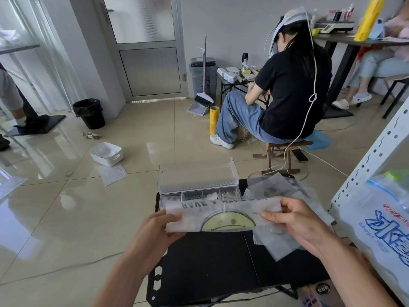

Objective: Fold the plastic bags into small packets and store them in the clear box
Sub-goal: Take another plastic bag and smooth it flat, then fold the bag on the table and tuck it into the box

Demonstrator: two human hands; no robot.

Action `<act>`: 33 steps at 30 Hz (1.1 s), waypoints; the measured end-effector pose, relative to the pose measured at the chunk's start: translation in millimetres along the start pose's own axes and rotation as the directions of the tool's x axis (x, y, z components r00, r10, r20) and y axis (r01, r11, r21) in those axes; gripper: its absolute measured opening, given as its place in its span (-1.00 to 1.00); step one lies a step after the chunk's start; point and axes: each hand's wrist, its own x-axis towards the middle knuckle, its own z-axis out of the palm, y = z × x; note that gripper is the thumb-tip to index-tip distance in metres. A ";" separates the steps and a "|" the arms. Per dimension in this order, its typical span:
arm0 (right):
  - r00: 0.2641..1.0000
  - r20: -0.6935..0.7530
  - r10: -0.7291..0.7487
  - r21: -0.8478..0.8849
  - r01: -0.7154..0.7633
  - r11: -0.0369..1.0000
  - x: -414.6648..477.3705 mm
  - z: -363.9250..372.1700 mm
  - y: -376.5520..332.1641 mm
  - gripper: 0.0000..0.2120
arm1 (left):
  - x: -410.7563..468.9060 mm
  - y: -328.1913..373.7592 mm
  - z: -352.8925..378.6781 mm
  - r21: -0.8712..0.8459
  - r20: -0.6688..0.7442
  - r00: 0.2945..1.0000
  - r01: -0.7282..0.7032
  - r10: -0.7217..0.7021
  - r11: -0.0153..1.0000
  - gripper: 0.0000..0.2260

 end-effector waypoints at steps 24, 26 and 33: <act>0.950 -0.241 0.200 -0.725 -0.313 0.613 -6.7 42.5 128.4 -0.61 | -2.8 -145.2 23.5 0.998 -0.052 0.858 0.055 0.512 0.011 -0.58; 0.948 -0.247 0.203 -0.729 -0.319 0.605 -6.1 42.6 131.0 -0.62 | 0.2 -172.6 35.1 0.991 0.129 0.888 -0.103 0.442 -0.082 -0.55; 0.966 0.001 -0.258 -0.997 0.019 0.069 -21.9 78.7 130.2 -0.50 | 7.6 -213.3 26.0 0.992 0.024 0.954 0.014 0.300 -0.124 -0.41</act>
